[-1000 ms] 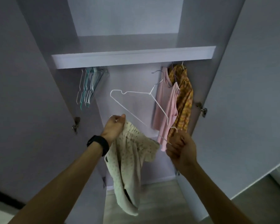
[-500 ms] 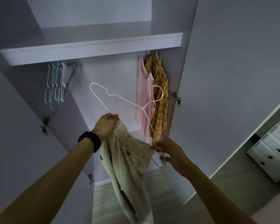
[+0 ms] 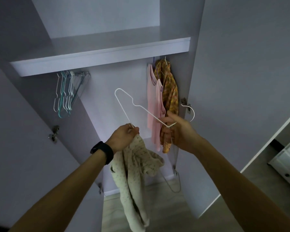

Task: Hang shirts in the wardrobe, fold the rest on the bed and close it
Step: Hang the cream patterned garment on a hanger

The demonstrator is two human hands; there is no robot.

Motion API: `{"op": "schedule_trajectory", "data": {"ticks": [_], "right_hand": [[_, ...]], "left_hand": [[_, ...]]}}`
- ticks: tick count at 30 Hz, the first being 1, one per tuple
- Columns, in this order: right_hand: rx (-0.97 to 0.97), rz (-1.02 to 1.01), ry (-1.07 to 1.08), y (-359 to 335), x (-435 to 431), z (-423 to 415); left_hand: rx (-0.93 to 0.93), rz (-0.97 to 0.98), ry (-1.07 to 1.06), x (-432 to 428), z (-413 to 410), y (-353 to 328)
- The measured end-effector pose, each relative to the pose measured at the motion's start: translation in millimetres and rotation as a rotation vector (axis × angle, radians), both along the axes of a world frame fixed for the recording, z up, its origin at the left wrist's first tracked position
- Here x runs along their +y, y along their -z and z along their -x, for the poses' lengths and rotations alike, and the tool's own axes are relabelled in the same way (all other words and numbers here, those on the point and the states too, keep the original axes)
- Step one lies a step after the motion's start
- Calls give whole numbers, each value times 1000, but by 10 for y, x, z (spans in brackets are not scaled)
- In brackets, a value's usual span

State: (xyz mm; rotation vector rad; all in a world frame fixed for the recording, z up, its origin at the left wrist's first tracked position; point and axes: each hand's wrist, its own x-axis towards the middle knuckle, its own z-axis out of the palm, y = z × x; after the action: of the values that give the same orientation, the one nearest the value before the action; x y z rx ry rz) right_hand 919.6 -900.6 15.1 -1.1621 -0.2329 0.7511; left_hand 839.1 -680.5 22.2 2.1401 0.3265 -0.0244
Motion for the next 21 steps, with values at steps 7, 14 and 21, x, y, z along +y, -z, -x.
{"op": "schedule_trajectory", "data": {"ticks": [7, 14, 21], "right_hand": [[-53, 318, 516, 111, 156, 37], [12, 448, 125, 230, 547, 485], [-348, 382, 130, 1, 876, 480]], "left_hand": [[-110, 25, -325, 231, 38, 20], [-111, 512, -569, 100, 51, -6], [5, 857, -393, 33, 102, -144]]}}
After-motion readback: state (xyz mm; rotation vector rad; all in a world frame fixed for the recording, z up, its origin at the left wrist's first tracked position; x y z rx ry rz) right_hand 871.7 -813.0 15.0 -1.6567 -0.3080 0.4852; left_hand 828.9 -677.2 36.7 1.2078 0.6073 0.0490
